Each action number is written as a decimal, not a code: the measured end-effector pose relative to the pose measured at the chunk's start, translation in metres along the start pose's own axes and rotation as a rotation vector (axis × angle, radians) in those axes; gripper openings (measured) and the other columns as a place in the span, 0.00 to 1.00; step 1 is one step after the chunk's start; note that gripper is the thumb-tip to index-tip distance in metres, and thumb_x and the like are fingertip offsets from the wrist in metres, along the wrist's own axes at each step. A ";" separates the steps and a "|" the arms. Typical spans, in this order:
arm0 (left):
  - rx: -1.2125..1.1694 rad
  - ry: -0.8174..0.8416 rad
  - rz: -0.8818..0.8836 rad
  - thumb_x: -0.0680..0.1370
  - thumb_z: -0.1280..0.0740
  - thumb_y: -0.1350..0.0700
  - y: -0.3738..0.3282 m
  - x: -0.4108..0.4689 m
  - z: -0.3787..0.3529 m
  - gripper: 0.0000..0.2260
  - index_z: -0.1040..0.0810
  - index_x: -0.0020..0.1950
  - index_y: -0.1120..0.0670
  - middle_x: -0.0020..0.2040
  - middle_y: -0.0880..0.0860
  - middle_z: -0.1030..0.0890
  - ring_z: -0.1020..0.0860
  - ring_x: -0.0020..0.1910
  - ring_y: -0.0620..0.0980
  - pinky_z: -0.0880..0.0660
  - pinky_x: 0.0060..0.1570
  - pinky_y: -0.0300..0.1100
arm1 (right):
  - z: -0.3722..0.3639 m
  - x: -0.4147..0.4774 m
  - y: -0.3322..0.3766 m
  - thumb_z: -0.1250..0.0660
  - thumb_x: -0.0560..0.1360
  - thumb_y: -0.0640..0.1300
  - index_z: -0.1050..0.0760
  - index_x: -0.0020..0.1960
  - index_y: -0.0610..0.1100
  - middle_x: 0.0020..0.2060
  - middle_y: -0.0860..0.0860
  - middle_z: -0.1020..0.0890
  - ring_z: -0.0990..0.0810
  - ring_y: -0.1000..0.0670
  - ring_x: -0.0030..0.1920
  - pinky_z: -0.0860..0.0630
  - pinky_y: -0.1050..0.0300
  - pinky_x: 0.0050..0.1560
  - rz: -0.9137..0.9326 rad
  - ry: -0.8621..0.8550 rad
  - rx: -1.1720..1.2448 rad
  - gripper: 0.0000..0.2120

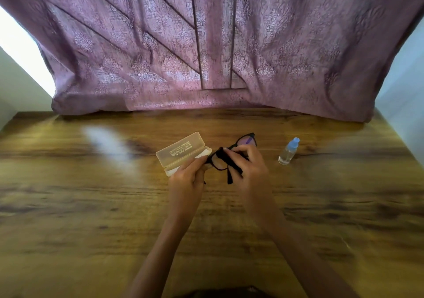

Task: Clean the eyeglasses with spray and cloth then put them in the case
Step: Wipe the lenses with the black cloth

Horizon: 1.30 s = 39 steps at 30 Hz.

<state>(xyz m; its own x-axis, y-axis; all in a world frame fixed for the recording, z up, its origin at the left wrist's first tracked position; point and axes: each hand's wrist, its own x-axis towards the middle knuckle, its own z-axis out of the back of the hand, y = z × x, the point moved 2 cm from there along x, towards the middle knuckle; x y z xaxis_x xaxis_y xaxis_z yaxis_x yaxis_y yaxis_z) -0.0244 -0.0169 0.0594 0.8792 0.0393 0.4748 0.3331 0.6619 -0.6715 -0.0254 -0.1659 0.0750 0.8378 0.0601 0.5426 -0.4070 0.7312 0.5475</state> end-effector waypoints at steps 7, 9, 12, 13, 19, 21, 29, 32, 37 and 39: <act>-0.013 0.001 0.002 0.76 0.32 0.65 -0.002 0.001 -0.001 0.12 0.18 0.57 0.56 0.49 0.45 0.19 0.19 0.42 0.47 0.21 0.38 0.46 | 0.000 -0.005 0.005 0.26 0.67 0.29 0.20 0.58 0.33 0.49 0.40 0.21 0.21 0.45 0.50 0.23 0.55 0.54 0.003 0.017 -0.006 0.19; -0.002 0.016 0.011 0.76 0.33 0.66 -0.002 -0.001 0.000 0.13 0.19 0.58 0.57 0.50 0.49 0.17 0.19 0.43 0.48 0.20 0.41 0.45 | -0.004 -0.008 0.010 0.25 0.66 0.28 0.20 0.57 0.33 0.49 0.40 0.21 0.24 0.47 0.52 0.28 0.61 0.58 0.041 0.050 -0.009 0.20; -0.026 0.027 0.032 0.76 0.34 0.67 -0.003 -0.002 0.001 0.14 0.20 0.60 0.57 0.51 0.46 0.20 0.19 0.45 0.47 0.21 0.44 0.39 | -0.008 -0.008 0.012 0.25 0.66 0.28 0.21 0.58 0.33 0.50 0.40 0.21 0.27 0.50 0.53 0.34 0.64 0.60 0.073 0.074 -0.021 0.21; -0.034 0.026 0.026 0.76 0.33 0.67 -0.004 -0.002 0.001 0.13 0.20 0.59 0.57 0.51 0.45 0.20 0.19 0.44 0.47 0.22 0.43 0.38 | -0.007 -0.007 0.010 0.25 0.66 0.28 0.21 0.58 0.33 0.50 0.40 0.21 0.26 0.49 0.53 0.33 0.64 0.59 0.069 0.072 -0.019 0.20; -0.028 -0.025 0.025 0.75 0.32 0.67 0.001 -0.003 0.002 0.11 0.18 0.56 0.60 0.50 0.49 0.18 0.19 0.41 0.47 0.24 0.39 0.30 | -0.001 0.007 -0.002 0.26 0.68 0.31 0.20 0.57 0.34 0.46 0.41 0.22 0.22 0.46 0.46 0.27 0.62 0.50 0.006 0.036 -0.028 0.17; -0.022 -0.033 0.029 0.75 0.32 0.67 0.004 -0.003 0.001 0.11 0.18 0.56 0.61 0.49 0.51 0.17 0.21 0.41 0.43 0.26 0.38 0.25 | 0.000 0.005 -0.005 0.26 0.68 0.30 0.20 0.57 0.34 0.46 0.42 0.22 0.22 0.46 0.46 0.28 0.63 0.50 0.000 0.044 -0.031 0.17; -0.040 -0.038 0.042 0.75 0.32 0.67 0.009 -0.002 0.001 0.11 0.18 0.56 0.57 0.49 0.43 0.21 0.22 0.42 0.38 0.26 0.37 0.24 | -0.005 -0.014 0.000 0.25 0.66 0.29 0.20 0.58 0.35 0.48 0.42 0.22 0.23 0.48 0.49 0.27 0.63 0.53 0.011 0.058 -0.009 0.20; -0.050 -0.021 0.028 0.75 0.33 0.67 0.007 -0.002 0.000 0.11 0.18 0.54 0.57 0.47 0.42 0.21 0.22 0.42 0.38 0.28 0.37 0.22 | -0.009 -0.020 0.005 0.24 0.65 0.29 0.21 0.58 0.35 0.50 0.42 0.21 0.22 0.47 0.51 0.24 0.60 0.53 0.041 0.112 -0.012 0.23; -0.029 -0.033 0.023 0.75 0.32 0.66 0.009 -0.001 0.001 0.10 0.18 0.55 0.57 0.49 0.44 0.20 0.22 0.46 0.38 0.26 0.43 0.25 | -0.006 -0.016 0.004 0.25 0.67 0.29 0.21 0.59 0.35 0.51 0.42 0.22 0.23 0.47 0.51 0.26 0.61 0.54 0.053 0.112 0.004 0.21; -0.023 -0.040 0.036 0.75 0.32 0.65 0.010 -0.001 0.001 0.10 0.18 0.55 0.57 0.50 0.46 0.19 0.20 0.46 0.41 0.25 0.44 0.27 | -0.003 -0.012 -0.001 0.25 0.66 0.28 0.20 0.58 0.34 0.48 0.42 0.21 0.22 0.46 0.49 0.28 0.62 0.52 0.034 0.077 -0.020 0.21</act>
<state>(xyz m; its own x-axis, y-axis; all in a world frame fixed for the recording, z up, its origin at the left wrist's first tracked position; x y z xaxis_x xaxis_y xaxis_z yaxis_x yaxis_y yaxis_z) -0.0220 -0.0096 0.0527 0.8768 0.0928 0.4718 0.3093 0.6423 -0.7012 -0.0344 -0.1653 0.0661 0.8494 0.1372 0.5096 -0.4294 0.7410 0.5162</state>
